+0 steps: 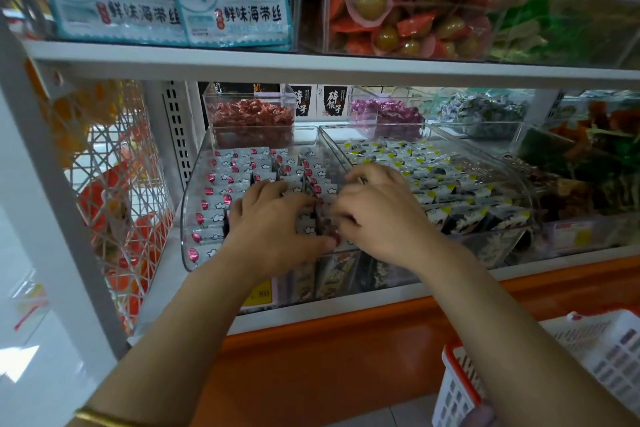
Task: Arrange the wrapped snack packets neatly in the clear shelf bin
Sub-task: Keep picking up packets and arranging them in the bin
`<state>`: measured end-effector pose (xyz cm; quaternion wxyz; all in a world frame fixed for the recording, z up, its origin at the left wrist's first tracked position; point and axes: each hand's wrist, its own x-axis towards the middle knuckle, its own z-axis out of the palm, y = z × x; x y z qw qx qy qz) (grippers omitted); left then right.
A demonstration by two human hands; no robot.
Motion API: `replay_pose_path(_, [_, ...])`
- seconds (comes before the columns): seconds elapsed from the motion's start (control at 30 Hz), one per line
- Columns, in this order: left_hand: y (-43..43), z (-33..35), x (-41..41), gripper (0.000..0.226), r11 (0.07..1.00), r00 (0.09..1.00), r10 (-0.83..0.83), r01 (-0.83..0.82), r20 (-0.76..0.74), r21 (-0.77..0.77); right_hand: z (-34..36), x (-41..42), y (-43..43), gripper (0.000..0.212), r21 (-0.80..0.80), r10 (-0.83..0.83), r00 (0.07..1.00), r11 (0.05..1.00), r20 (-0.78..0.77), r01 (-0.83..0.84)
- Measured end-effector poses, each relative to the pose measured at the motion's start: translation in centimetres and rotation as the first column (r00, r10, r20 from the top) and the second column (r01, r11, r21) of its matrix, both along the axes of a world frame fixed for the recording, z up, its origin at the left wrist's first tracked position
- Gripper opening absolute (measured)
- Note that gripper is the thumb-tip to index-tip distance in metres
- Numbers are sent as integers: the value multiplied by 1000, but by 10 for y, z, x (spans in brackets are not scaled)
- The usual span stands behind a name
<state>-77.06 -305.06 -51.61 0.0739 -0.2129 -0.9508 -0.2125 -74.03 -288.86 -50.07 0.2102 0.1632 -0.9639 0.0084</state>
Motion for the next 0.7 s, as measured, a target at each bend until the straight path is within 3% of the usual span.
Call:
replay_pose_path(0.07, [-5,3,0,70,1000,1000,0,0,6,1,1,-4,-3,26,140,-18,997,990,75,7])
replay_pose_path(0.1, [-7,4,0,69,1000,1000,-4,4,7,2,3,-6,-4,28,132,-31,995,991,98,18])
replay_pose_path(0.27, [-14,8,0,65,999,999,-30,30,25,22,24,-24,-9,23,-220,-55,999,974,-4,52])
replay_pose_path(0.4, [-16,10,0,60,998,999,-44,43,15,48,19,-35,-16,19,-11,-117,988,993,101,119])
replay_pose_path(0.47, [-17,11,1,58,997,999,-47,46,7,66,12,-38,-17,16,16,-127,987,992,95,126])
replay_pose_path(0.53, [-18,12,1,56,995,999,-42,40,10,90,12,-39,-15,9,-44,-81,996,996,45,83])
replay_pose_path(0.7, [-19,14,-2,46,992,999,-35,37,-24,123,23,-28,-5,6,-390,-54,996,921,-67,24])
